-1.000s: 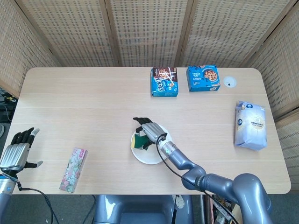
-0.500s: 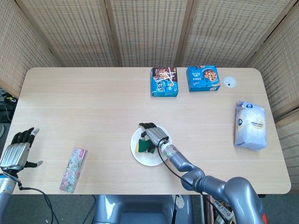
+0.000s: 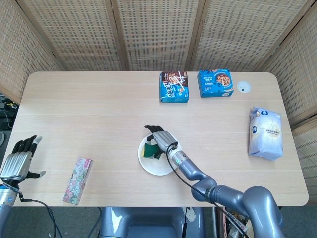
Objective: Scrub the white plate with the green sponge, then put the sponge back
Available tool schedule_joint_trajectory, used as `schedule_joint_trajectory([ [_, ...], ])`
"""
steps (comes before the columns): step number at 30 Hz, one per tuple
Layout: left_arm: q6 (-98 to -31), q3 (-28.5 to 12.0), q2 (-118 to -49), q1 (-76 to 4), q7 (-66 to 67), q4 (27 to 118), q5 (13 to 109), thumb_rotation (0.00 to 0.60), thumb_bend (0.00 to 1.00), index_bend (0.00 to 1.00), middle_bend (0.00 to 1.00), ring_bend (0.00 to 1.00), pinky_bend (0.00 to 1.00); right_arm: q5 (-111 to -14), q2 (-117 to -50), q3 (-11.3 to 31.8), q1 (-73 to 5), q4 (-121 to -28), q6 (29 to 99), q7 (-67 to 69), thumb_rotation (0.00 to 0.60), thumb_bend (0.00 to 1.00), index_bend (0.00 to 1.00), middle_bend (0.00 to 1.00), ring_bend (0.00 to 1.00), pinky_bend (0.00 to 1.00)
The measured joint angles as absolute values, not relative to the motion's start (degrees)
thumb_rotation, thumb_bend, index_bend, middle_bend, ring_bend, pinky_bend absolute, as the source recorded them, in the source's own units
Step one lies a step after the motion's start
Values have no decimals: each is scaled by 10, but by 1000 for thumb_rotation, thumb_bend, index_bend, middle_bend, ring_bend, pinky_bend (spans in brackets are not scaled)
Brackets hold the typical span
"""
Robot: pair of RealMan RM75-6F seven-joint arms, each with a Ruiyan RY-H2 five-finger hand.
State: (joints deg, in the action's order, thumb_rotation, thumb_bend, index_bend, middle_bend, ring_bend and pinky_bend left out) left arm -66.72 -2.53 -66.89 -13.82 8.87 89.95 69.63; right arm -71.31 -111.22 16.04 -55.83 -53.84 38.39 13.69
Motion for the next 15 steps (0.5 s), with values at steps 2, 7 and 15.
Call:
schedule_joint_trajectory([
  [2,-670,-25,-668,-137,89,901,699,600,0,0,0,0,0,-713,-1096,169,-558,-563,394,133,600,419,659,32,0,0],
  [7,-674,-22,-666,-135,88,907,705,600,0,0,0,0,0,-699,-1028,187,-553,-623,417,75,600,418,660,31,0,0],
  [15,-684,-16,-662,-131,87,917,724,600,0,0,0,0,0,-543,-935,164,-536,-681,415,-166,600,418,660,10,0,0],
])
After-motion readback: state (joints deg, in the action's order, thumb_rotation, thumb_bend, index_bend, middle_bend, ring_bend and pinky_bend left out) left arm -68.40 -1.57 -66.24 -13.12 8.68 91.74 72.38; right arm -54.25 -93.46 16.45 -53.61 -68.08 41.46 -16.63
